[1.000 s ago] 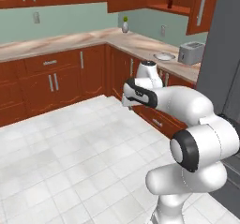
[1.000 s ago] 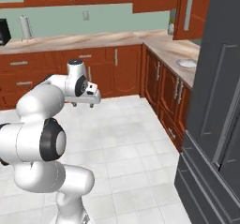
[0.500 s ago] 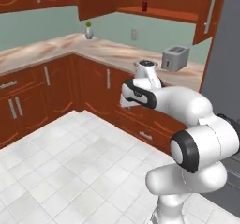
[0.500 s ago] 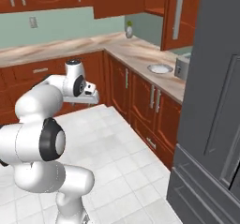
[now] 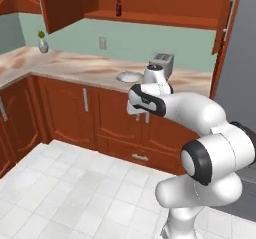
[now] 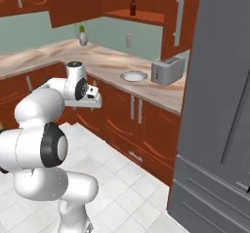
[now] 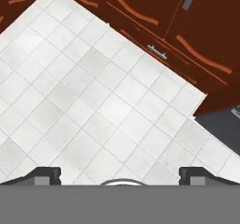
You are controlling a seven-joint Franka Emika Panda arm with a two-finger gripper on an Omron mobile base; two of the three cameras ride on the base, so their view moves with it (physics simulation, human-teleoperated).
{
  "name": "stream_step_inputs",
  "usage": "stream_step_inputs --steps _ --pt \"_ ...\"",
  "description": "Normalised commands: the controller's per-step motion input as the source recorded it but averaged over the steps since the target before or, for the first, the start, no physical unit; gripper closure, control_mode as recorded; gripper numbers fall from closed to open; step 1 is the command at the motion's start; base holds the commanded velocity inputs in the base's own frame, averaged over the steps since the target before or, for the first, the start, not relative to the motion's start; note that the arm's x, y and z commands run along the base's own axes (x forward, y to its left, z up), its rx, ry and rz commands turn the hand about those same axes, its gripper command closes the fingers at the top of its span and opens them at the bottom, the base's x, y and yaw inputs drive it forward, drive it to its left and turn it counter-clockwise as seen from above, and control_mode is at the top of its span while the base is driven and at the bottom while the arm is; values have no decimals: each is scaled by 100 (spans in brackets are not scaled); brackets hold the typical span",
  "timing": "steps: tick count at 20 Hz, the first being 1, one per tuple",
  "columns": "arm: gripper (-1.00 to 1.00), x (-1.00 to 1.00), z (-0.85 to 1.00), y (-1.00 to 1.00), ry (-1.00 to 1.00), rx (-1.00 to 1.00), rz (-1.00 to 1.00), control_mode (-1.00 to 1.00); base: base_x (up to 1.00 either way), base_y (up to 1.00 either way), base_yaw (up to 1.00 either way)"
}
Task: Move the hot dog bun to the plate on the dining table and place the condiment next to that plate. Then navigate to the fridge and take the sausage and place it on the plate as well.
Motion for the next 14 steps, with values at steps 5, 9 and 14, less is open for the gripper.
stream_step_inputs --steps 5,9,14 --pt "-100 0 0 0 0 0 0 100 61 64 -56" --pt "-100 0 0 0 0 0 0 100 51 72 -53" --pt "-100 0 0 0 0 0 0 100 62 73 -52"
